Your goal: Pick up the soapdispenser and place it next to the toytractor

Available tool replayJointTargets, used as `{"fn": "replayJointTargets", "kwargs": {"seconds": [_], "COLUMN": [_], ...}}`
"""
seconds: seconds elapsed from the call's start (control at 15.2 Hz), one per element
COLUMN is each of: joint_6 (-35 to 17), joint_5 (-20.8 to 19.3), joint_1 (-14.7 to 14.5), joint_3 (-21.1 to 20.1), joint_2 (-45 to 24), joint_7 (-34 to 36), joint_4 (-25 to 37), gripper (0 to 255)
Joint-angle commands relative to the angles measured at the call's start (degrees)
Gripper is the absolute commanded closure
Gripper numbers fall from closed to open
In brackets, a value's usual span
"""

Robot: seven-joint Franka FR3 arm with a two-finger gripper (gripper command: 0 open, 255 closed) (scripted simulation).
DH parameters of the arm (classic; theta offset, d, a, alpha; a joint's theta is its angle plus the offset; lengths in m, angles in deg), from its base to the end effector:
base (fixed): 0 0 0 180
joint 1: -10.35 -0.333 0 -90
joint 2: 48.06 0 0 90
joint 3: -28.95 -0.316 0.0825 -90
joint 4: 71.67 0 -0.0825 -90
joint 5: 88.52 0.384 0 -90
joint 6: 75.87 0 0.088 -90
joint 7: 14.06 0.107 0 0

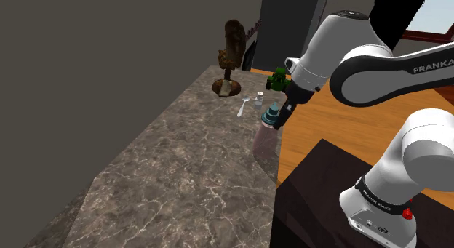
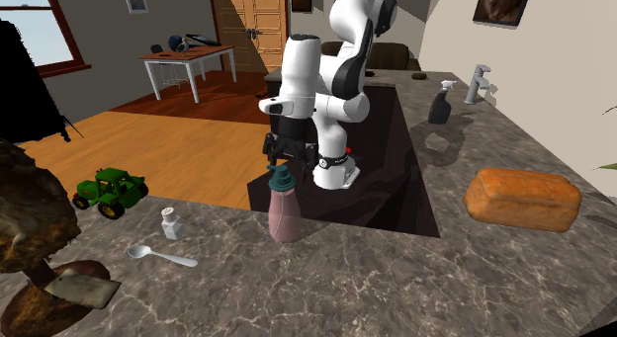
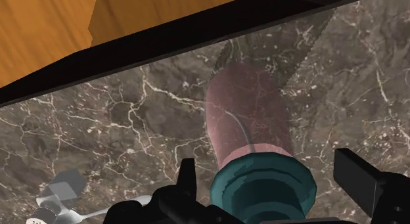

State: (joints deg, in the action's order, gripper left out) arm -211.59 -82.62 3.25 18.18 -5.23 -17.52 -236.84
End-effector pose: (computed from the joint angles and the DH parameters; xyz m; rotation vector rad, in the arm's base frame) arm 0.3116 0.0936 0.3979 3.0685 0.4196 0.3604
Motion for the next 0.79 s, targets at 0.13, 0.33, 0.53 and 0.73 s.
{"fn": "replayJointTargets", "kwargs": {"seconds": [0.13,0.33,0.53,0.73], "joint_6": [-4.2,-4.2,-4.2,-4.2], "joint_5": [0.1,0.1,0.1,0.1], "joint_1": [0.2,0.2,0.2,0.2], "joint_3": [-0.5,-0.5,-0.5,-0.5], "joint_2": [-3.0,-3.0,-3.0,-3.0], "joint_7": [0.1,0.1,0.1,0.1], "joint_4": [-1.1,-1.1,-1.1,-1.1], "gripper": [0,0,0,255]}}
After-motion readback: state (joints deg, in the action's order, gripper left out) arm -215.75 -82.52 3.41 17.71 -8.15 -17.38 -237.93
